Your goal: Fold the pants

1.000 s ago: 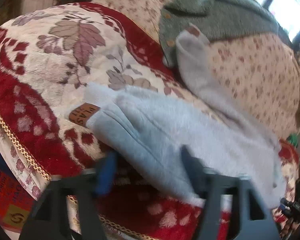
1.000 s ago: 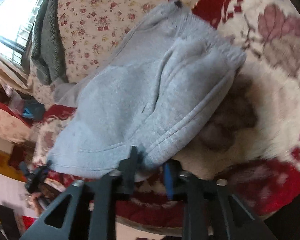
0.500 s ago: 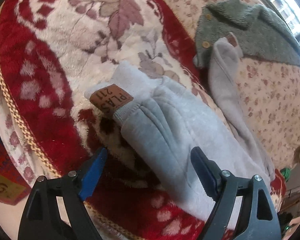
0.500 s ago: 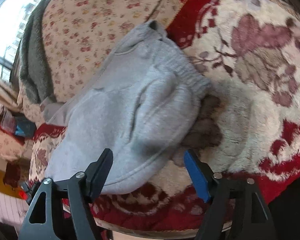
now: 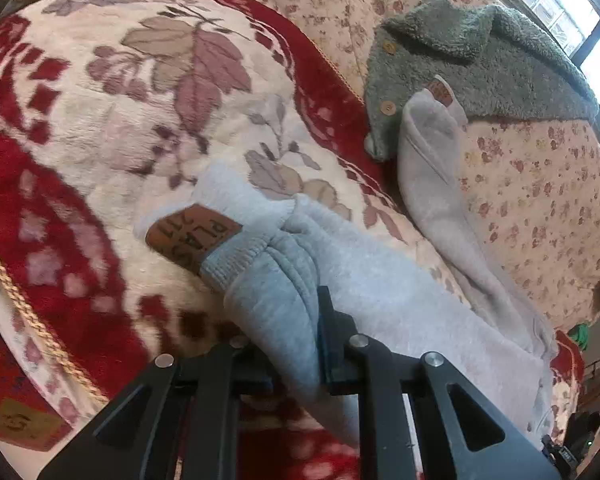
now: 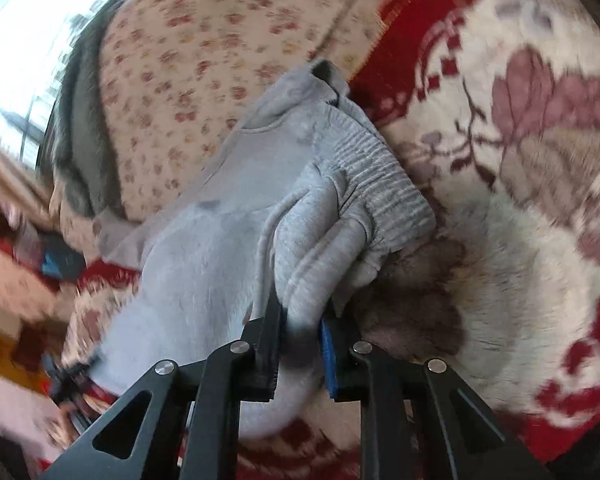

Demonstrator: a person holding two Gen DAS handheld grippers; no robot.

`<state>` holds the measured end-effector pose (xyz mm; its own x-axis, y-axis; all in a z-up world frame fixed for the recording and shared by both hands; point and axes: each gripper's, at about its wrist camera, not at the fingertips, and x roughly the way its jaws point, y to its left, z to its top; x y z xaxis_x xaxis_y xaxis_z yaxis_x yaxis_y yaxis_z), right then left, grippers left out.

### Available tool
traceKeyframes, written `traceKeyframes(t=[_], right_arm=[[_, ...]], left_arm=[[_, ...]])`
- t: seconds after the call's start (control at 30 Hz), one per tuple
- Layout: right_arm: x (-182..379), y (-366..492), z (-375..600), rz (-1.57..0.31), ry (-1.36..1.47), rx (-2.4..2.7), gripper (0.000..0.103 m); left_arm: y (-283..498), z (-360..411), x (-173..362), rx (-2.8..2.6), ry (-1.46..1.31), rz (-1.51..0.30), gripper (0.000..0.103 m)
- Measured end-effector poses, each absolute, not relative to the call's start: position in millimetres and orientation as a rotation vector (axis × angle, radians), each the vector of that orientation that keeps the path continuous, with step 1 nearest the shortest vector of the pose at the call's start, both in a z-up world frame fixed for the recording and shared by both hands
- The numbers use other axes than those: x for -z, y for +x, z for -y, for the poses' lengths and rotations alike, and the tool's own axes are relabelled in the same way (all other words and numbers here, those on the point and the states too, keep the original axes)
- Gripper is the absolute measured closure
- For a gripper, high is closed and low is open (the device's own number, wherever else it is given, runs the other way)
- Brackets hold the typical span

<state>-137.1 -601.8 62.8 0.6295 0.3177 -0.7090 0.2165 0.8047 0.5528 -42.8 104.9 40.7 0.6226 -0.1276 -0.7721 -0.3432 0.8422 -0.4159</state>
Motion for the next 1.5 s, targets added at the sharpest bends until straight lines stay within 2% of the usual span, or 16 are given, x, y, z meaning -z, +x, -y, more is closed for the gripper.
traceKeyframes(t=[0.1,0.13,0.17,0.2,0.23,0.27,0.3,0.5,0.7,0.8,1.07,1.23,1.5], right_arm=[[-45.2,-134.6,603.8,-0.972,0.623,-0.044,0.084],[-39.6,-133.6,604.8,-0.987,0.633,-0.032,0.083],[-37.0,-134.7,607.8,-0.984,0.667,-0.021,0.079],[-36.7,-136.1,611.4,-0.98,0.704,-0.014,0.073],[-38.9,-137.0,615.2,-0.986,0.726,-0.005,0.065],[-43.9,-138.1,618.9,-0.993,0.724,0.014,0.043],[-52.6,-140.1,622.1,-0.978,0.707,0.033,0.028],[-111.2,-121.0,605.7,-0.884,0.528,-0.046,0.024],[-142.2,-36.0,518.4,-0.819,0.119,-0.268,0.022],[-137.5,21.0,476.4,-0.819,-0.072,-0.364,0.022],[-95.0,148.8,442.5,-0.912,-0.307,-0.384,0.022],[-73.0,193.6,426.6,-0.967,-0.522,-0.413,0.022],[-36.9,234.9,413.3,-1.069,-0.707,-0.49,0.022]], left_arm=[[-41.2,-107.5,-16.7,-0.168,-0.561,-0.991,0.083],[-42.7,-109.0,-11.4,-0.18,-0.576,-1.006,0.073],[-44.9,-111.4,-8.6,-0.196,-0.594,-1.013,0.05],[-49.1,-114.1,-10.1,-0.198,-0.617,-1.002,0.037],[-53.1,-115.7,-13.4,-0.195,-0.631,-0.986,0.016],[-57.5,-117.3,-19.2,-0.201,-0.64,-0.964,0.011],[-61.4,-118.5,-28.4,-0.219,-0.631,-0.94,0.011],[-41.0,-104.3,-80.8,-0.207,-0.52,-0.856,0.008],[33.0,-69.2,-88.9,-0.093,-0.562,-0.868,0.008],[63.7,-53.7,-86.0,-0.063,-0.563,-0.878,0.007],[151.8,-28.8,-69.6,0.041,-0.543,-0.919,0.007],[194.7,-29.3,-61.1,0.093,-0.548,-0.933,0.007],[236.6,-33.3,-44.8,0.13,-0.529,-0.966,0.007]])
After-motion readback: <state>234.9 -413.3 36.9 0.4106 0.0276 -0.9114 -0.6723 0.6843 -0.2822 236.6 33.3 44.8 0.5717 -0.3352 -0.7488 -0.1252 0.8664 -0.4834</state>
